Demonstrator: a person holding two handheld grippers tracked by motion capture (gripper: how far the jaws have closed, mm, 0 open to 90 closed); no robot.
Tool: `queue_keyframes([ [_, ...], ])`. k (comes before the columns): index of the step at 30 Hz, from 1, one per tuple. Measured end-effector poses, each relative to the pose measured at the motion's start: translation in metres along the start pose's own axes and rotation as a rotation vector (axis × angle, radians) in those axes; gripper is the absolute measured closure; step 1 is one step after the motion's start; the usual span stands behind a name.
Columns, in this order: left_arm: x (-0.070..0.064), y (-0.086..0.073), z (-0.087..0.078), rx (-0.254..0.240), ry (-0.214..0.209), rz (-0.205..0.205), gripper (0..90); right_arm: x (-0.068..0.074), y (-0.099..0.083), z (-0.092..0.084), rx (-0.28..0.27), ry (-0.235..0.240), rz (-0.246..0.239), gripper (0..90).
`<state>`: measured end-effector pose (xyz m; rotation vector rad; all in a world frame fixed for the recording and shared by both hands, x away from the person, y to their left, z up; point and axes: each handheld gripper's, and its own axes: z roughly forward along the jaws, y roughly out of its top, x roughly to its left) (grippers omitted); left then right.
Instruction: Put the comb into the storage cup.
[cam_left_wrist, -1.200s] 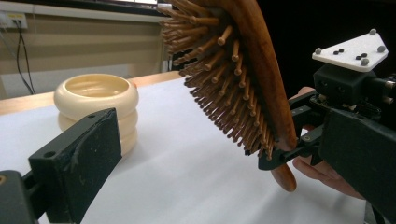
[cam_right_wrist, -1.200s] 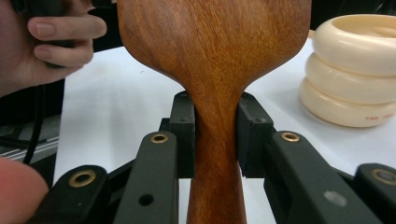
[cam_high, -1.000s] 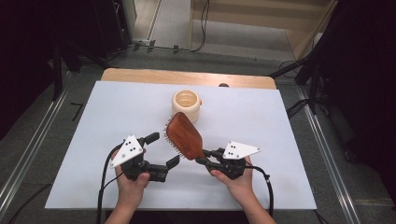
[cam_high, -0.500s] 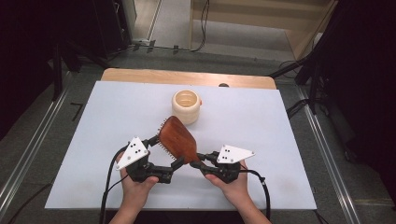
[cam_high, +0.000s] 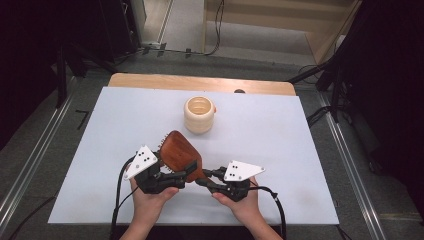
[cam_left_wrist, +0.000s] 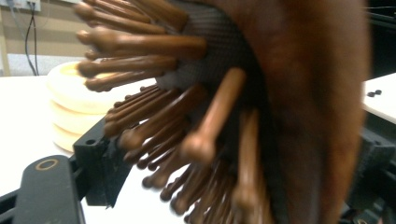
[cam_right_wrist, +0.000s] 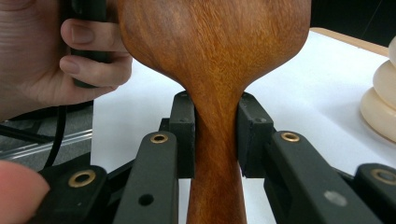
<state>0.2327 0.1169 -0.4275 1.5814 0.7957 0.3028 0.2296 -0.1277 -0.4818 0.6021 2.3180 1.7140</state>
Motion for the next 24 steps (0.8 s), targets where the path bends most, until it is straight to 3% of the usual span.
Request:
queue_keyframes([
  [6,0.0016,-0.0002,-0.0022,-0.015,0.017,-0.024,28.1,0.0034,-0.0007,0.0027,-0.011,-0.006,0.001,69.9],
  [14,0.0022,-0.0007,-0.0012,-0.008,0.009,-0.051,35.4,0.0042,-0.0018,0.0043,-0.013,-0.024,0.002,69.9],
  [18,0.0038,-0.0006,-0.0002,0.012,-0.015,-0.068,41.1,0.0040,-0.0026,0.0050,-0.008,-0.039,-0.004,69.9],
  [19,0.0052,-0.0006,-0.0001,0.023,-0.044,-0.083,44.3,0.0037,-0.0034,0.0057,-0.005,-0.043,-0.002,69.9],
  [24,0.0032,-0.0002,-0.0014,0.029,-0.071,-0.055,51.0,0.0042,-0.0040,0.0075,0.000,-0.046,-0.012,70.0],
])
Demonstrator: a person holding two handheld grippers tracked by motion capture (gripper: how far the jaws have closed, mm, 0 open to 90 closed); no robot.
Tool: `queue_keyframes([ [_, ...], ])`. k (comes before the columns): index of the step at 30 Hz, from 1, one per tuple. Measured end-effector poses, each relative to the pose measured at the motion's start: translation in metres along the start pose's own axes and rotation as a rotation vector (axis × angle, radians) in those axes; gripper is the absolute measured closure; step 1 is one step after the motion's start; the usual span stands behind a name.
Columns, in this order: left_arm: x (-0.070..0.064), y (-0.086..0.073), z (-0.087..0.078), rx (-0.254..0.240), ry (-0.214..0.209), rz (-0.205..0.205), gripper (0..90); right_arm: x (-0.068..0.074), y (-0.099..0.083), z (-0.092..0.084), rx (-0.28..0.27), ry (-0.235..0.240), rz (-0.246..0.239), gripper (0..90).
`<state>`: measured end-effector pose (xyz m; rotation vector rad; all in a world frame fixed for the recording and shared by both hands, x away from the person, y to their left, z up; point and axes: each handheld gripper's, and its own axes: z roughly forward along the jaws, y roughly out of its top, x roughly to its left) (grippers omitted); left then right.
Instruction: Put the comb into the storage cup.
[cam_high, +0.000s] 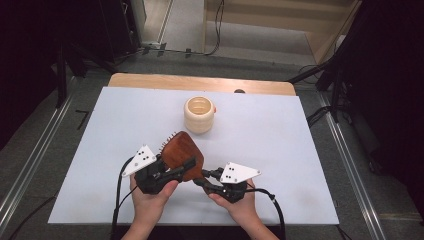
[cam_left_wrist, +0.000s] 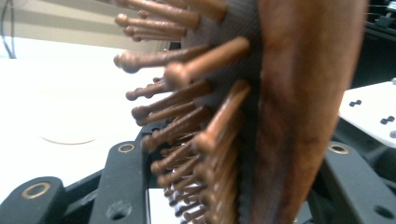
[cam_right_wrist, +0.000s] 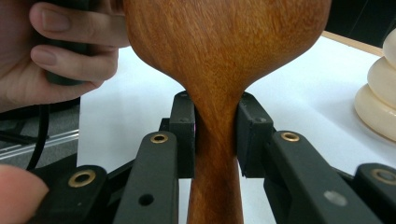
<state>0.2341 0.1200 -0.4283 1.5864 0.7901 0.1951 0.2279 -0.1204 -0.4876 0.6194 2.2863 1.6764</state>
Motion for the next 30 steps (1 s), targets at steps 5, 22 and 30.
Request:
queue_keyframes([
  [5,0.001,0.001,-0.002,-0.003,-0.033,0.003,54.7,0.000,0.000,0.002,-0.004,0.012,0.004,70.0],
  [22,0.000,0.004,-0.007,-0.013,-0.033,0.035,57.3,-0.009,0.001,0.002,-0.023,0.112,0.072,23.9],
  [30,0.003,0.006,-0.011,-0.021,-0.021,0.038,57.5,-0.013,0.002,-0.004,-0.042,0.143,0.089,7.1],
])
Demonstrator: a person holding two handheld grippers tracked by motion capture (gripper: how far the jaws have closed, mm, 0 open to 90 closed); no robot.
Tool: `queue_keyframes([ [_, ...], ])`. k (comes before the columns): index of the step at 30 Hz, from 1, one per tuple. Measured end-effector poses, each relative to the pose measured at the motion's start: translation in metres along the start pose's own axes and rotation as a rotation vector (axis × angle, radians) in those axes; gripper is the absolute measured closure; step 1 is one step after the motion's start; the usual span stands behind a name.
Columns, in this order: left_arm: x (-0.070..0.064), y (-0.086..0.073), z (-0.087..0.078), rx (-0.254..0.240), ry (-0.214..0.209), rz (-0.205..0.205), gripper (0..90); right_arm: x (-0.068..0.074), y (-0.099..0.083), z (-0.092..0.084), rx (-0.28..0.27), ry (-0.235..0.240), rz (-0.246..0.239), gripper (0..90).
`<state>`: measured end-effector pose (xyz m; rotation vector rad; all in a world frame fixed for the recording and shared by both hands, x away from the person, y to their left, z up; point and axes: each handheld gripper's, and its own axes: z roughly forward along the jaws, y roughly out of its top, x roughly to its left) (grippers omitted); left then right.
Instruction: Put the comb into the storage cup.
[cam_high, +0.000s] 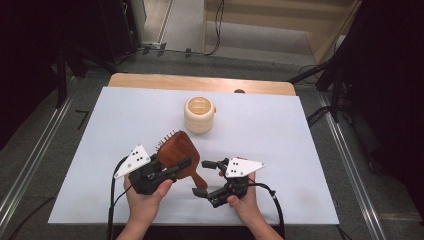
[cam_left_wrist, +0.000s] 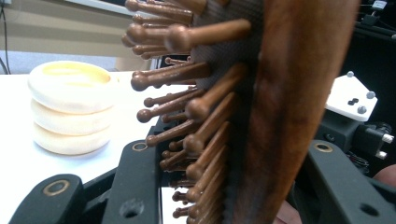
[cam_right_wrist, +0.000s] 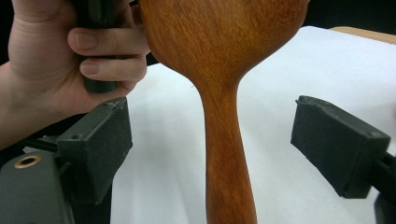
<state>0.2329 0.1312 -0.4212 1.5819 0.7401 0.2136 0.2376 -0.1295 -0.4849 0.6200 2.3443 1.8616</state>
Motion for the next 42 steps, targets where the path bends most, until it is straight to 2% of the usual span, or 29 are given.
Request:
queue_keyframes([
  [1,0.000,0.000,0.000,0.000,0.000,0.000,57.5,0.000,0.000,0.000,0.000,0.000,0.000,7.1],
  [2,0.000,0.001,-0.001,-0.001,0.006,-0.001,57.5,-0.001,0.000,-0.001,-0.004,0.000,0.009,0.0],
  [8,0.002,0.002,-0.002,-0.002,0.015,0.002,57.4,-0.004,0.000,-0.007,-0.011,-0.022,0.025,0.0],
  [18,0.007,0.002,-0.004,0.000,0.022,-0.009,57.3,-0.012,-0.003,-0.023,-0.015,-0.067,0.022,0.0],
  [28,0.009,0.004,-0.006,-0.012,0.033,-0.016,57.3,-0.015,-0.007,-0.048,-0.014,-0.128,0.019,0.0],
  [33,0.009,0.006,-0.006,-0.010,0.035,-0.006,57.3,-0.016,-0.009,-0.065,-0.036,-0.157,0.012,0.0],
  [34,0.010,0.006,-0.006,-0.012,0.037,-0.010,57.2,-0.017,-0.011,-0.072,-0.040,-0.186,0.007,0.0],
  [42,0.013,0.010,-0.009,-0.015,0.052,-0.006,57.3,-0.019,-0.019,-0.097,-0.033,-0.255,0.005,0.0],
])
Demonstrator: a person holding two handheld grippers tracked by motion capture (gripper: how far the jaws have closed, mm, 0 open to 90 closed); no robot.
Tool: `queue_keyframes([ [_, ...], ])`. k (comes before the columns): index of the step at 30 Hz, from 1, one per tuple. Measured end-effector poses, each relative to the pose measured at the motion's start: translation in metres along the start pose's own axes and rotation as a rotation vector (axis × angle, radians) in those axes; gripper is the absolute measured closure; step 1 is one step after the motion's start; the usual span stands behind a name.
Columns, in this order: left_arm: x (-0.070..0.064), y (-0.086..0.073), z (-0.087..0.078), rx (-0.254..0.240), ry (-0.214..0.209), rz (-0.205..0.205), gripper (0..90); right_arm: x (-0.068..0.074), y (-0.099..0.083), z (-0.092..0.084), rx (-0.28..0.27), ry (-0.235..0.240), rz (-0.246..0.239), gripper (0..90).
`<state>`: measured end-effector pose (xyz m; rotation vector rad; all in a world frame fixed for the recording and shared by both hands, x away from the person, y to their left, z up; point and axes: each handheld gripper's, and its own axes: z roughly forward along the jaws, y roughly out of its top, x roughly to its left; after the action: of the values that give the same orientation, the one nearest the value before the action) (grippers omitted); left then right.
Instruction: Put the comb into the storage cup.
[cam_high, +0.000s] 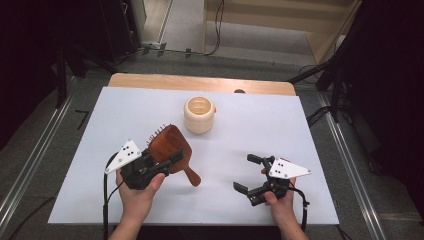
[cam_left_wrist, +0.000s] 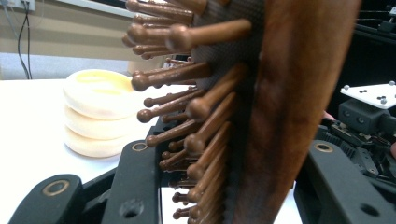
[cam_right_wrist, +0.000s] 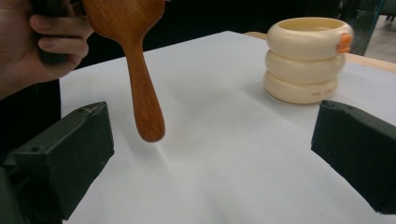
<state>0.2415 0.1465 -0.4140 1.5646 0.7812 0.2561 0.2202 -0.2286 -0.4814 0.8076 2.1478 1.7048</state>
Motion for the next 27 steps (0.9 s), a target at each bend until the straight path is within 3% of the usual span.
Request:
queue_keyframes([
  [7,0.002,0.002,0.000,0.007,0.018,0.005,57.2,-0.008,-0.005,-0.025,-0.011,-0.050,0.009,0.0],
  [27,0.012,0.020,0.005,0.000,0.051,0.016,56.9,-0.030,-0.028,-0.070,0.010,-0.162,0.044,0.0],
])
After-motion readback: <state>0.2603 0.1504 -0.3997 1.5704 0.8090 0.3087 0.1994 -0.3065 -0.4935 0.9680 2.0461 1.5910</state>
